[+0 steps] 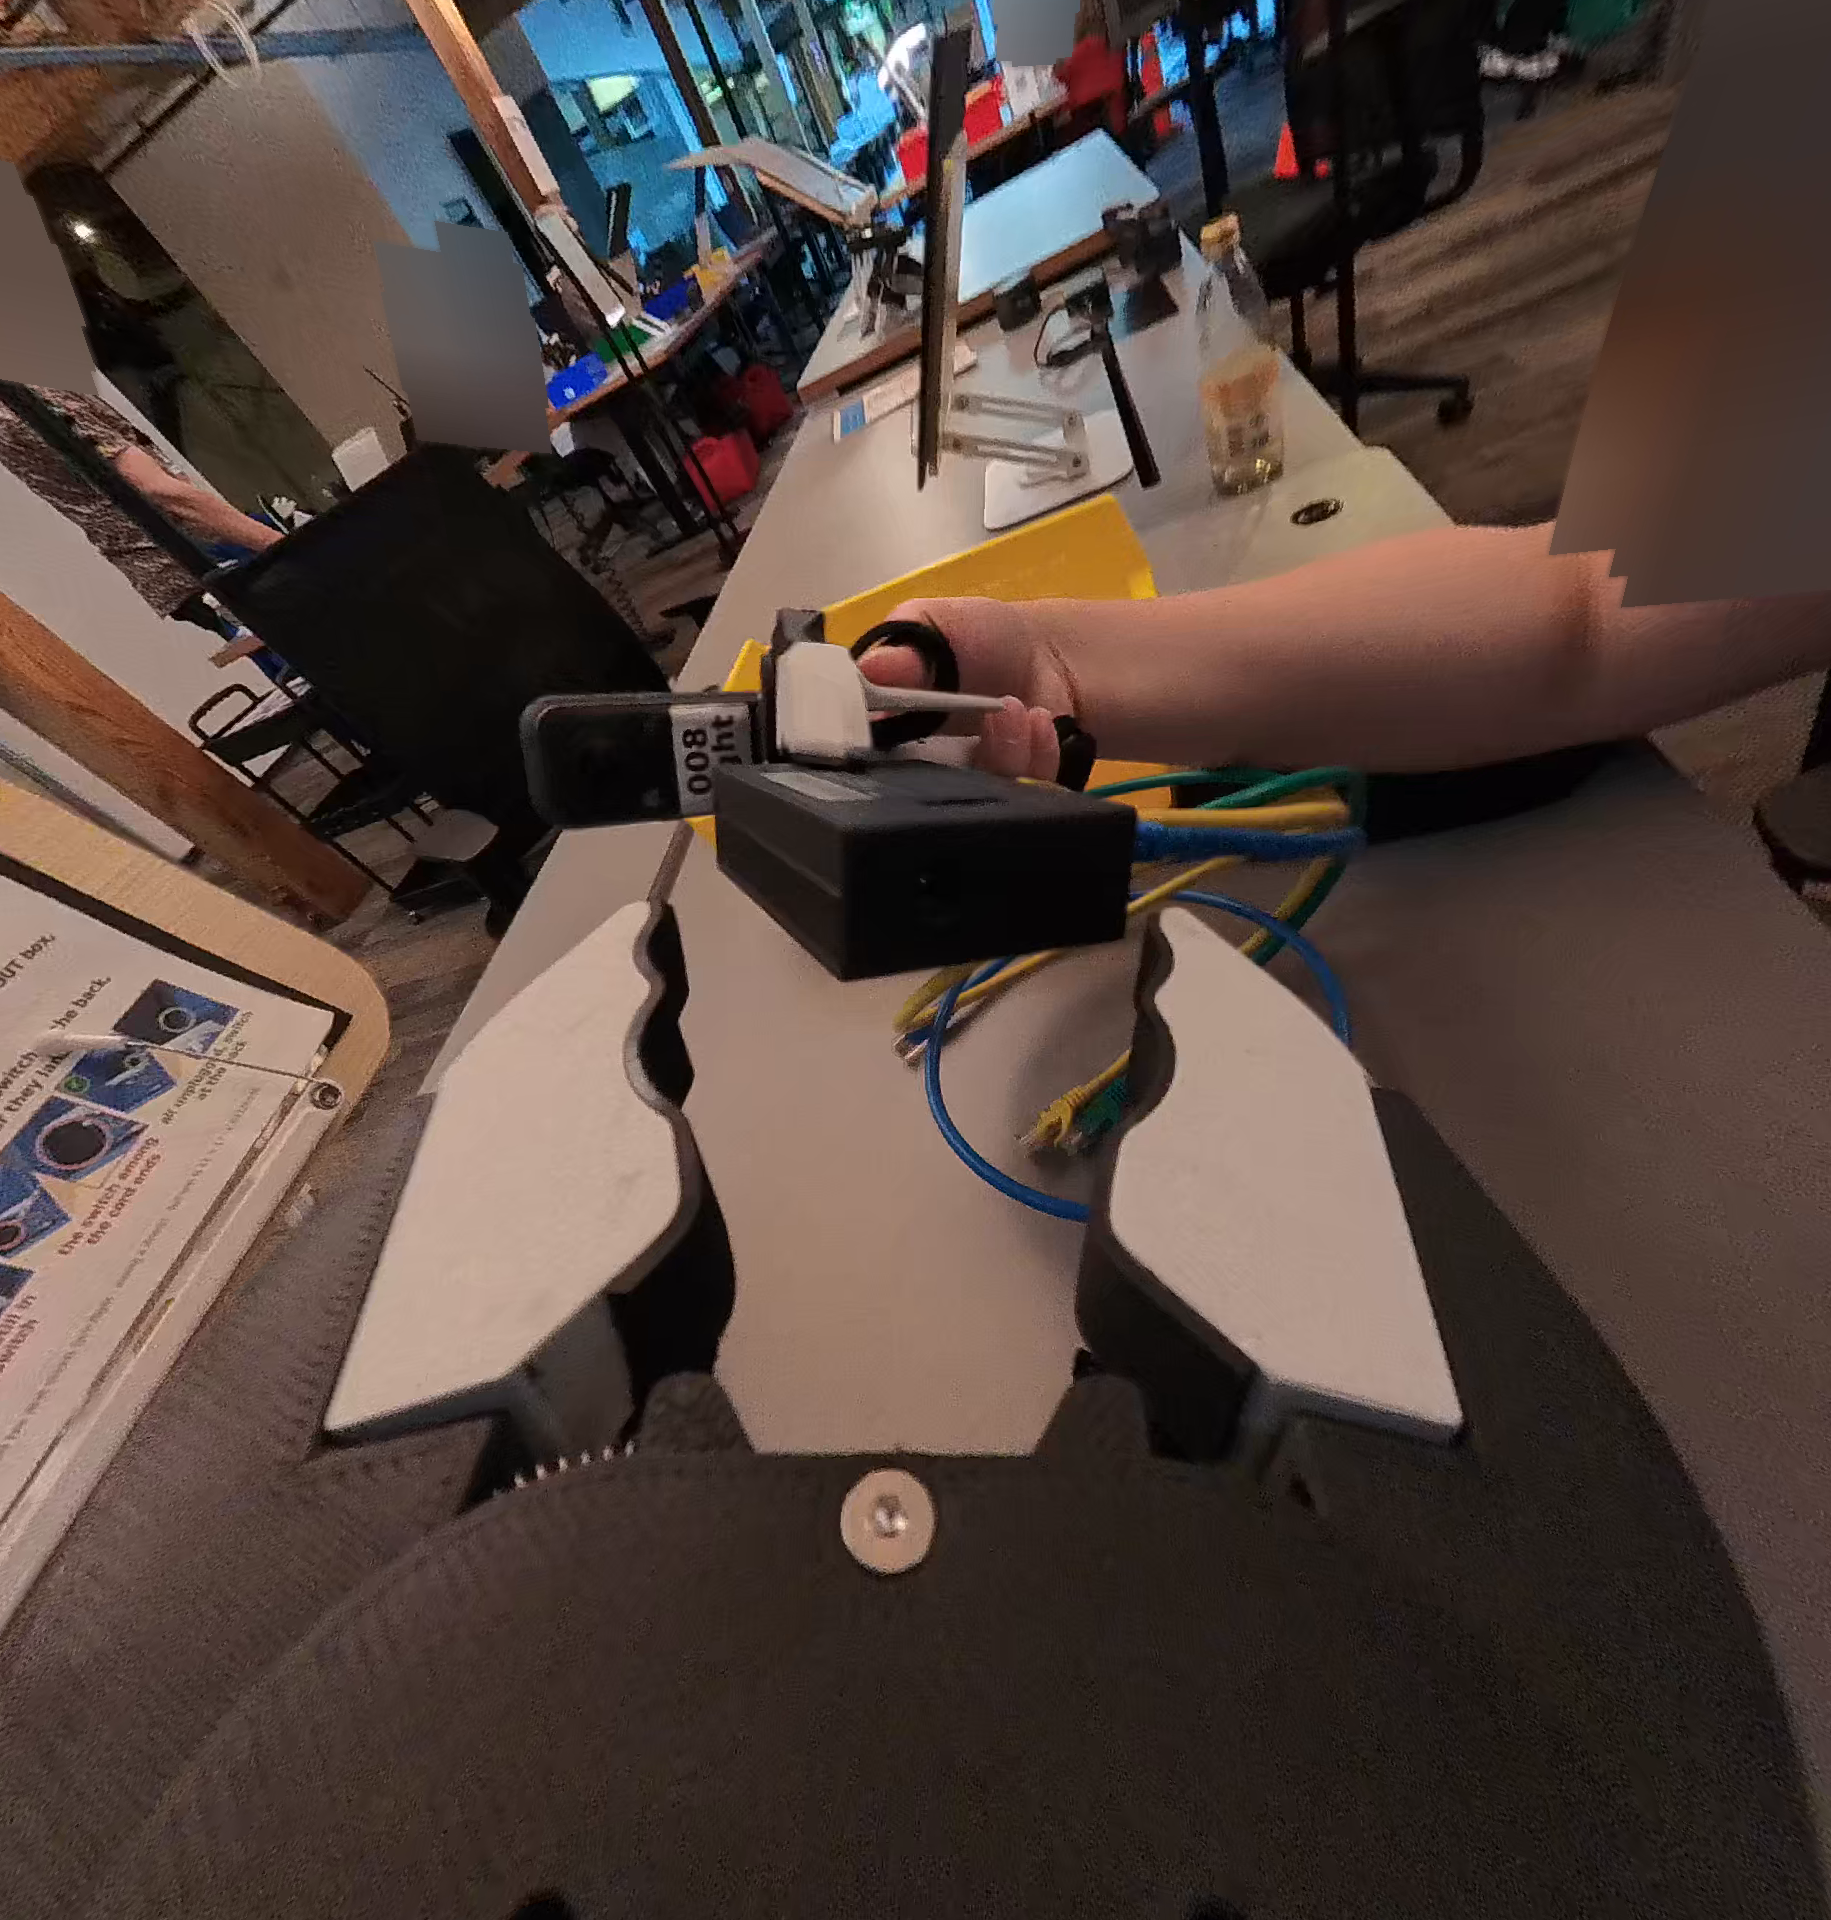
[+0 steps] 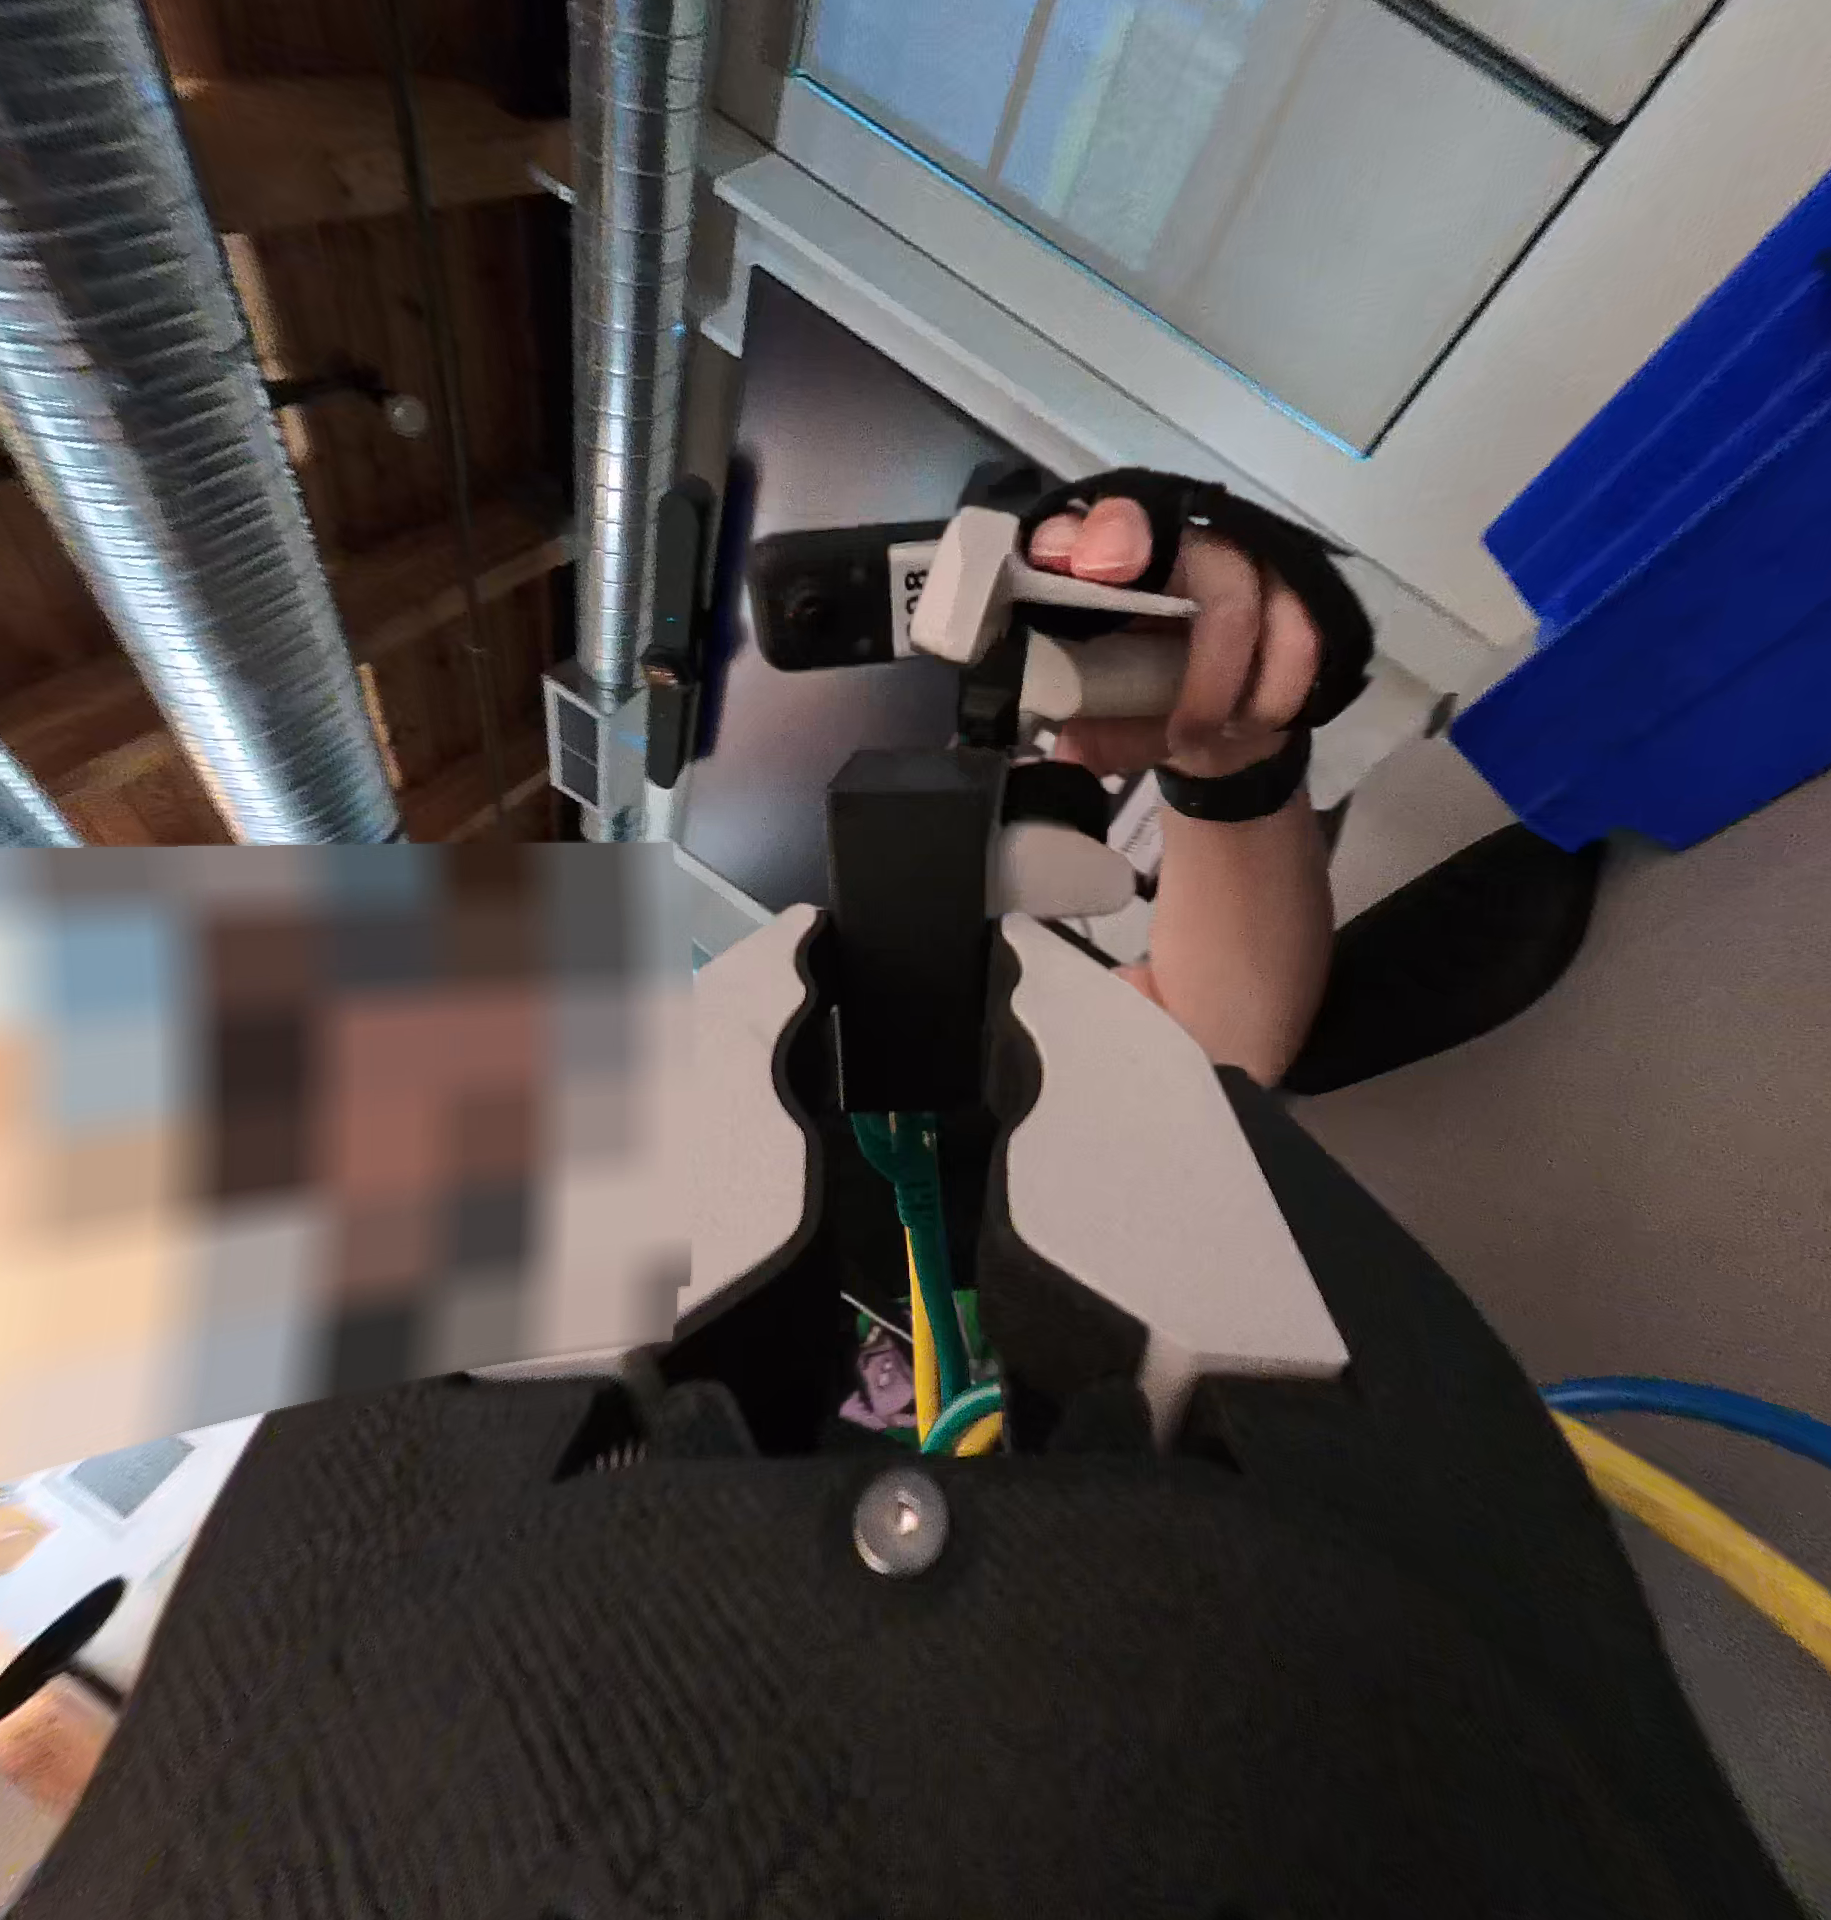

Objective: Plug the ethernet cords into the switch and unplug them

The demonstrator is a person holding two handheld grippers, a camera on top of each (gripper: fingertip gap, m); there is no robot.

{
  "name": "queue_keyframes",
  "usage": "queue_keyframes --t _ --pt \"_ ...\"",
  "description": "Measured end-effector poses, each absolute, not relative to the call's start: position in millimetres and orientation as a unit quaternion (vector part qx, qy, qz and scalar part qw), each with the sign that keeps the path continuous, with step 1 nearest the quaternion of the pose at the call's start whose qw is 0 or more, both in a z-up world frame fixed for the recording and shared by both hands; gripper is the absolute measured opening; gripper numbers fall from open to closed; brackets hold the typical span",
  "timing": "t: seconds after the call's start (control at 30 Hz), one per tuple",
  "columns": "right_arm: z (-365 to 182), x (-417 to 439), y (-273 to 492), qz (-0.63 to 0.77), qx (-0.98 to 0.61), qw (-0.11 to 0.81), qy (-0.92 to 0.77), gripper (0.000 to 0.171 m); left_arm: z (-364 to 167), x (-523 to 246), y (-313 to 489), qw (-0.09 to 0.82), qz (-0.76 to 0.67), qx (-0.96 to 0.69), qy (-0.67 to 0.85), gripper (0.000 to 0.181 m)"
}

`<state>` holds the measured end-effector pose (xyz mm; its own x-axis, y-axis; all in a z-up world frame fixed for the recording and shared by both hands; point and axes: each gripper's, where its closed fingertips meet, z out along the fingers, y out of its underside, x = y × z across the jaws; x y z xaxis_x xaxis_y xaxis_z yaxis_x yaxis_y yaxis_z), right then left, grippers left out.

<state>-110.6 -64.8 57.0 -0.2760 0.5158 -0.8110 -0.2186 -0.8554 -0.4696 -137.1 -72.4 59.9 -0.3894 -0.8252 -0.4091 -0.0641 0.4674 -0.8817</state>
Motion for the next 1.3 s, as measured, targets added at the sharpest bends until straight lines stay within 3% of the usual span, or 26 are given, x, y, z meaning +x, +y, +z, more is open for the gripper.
queue_keyframes --t 0.03,0.23,0.43,0.53,0.7,1.0,1.3 --pt "58 -110 -65 0.796 -0.545 0.227 -0.131 0.030 58 -135 -75 0.465 -0.397 -0.304 0.730 0.085" --pt "49 -104 -63 0.821 -0.527 0.190 -0.110 0.027 46 -111 -39 0.600 -0.100 -0.314 0.729 0.087" --pt "28 -96 -48 0.816 -0.552 0.161 -0.054 0.028 41 -93 -48 0.664 -0.004 -0.220 0.714 0.075" --pt "19 -99 -49 0.804 -0.575 0.142 -0.053 0.027 24 -87 -49 0.660 0.045 -0.177 0.729 0.053" --pt "6 -94 -41 0.791 -0.597 0.132 -0.020 0.027 6 -80 -48 0.656 0.120 -0.113 0.736 0.038" --pt "-20 -78 -25 0.724 -0.669 0.165 0.019 0.030 -16 -68 -32 0.645 0.170 -0.125 0.735 0.031" --pt "-10 -45 -4 0.571 -0.748 0.339 -0.014 0.028 -29 -73 -18 0.587 0.120 -0.217 0.770 0.031"
